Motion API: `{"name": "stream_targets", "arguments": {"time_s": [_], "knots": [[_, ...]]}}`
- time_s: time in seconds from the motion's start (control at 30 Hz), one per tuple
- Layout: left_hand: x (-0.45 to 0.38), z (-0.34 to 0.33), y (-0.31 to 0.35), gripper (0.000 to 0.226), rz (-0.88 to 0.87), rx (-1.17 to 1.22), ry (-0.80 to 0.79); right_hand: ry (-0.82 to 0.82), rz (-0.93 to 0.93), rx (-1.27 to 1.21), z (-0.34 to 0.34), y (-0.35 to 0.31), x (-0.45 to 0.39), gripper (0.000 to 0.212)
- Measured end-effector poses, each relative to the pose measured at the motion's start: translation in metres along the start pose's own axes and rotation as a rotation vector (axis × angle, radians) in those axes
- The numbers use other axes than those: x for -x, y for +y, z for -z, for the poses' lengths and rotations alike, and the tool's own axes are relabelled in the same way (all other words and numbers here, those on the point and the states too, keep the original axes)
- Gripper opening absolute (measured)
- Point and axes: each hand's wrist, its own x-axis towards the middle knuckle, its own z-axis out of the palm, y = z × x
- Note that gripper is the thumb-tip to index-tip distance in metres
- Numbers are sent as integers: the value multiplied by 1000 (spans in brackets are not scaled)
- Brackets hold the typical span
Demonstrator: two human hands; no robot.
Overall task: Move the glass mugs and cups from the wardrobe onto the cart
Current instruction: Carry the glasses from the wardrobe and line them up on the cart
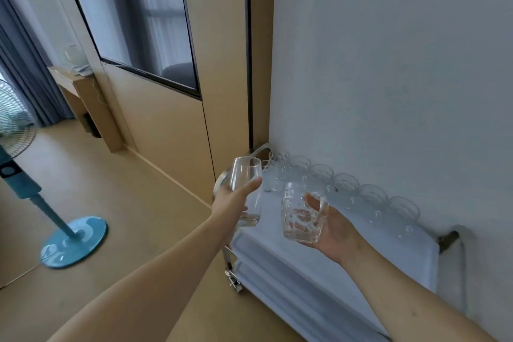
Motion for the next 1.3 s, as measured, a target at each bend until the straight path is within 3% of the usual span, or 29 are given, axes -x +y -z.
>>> {"name": "stream_targets", "arguments": {"time_s": [0.1, 0.2, 0.37, 0.47, 0.57, 0.7, 0.77, 0.97, 1.3], "knots": [[-24, 8, -1, 106, -5, -23, -56, 41, -9, -6, -12, 7, -13, 24], [-41, 11, -6, 114, 34, -43, -122, 76, -31, -20, -16, 18, -22, 26], [-71, 7, -18, 118, 99, -82, -163, 99, -76, -181, -13, 31, -38, 10], [-97, -1, -24, 115, 144, -139, -158, 184, -82, -152, -8, 29, -59, 29], [-124, -12, -28, 114, 185, -168, -145, 287, -25, 72, -2, 23, -87, 32], [-157, -32, -34, 110, 217, -194, -121, 380, 92, 424, 13, 18, -133, 75], [-173, -42, -36, 106, 235, -225, -99, 404, 127, 529, 21, 16, -151, 85], [-215, -63, -47, 96, 278, -270, -79, 402, 167, 749, 47, 11, -208, 73], [-252, -91, -78, 89, 313, -269, -17, 356, 181, 779, 82, 10, -265, 80]]}}
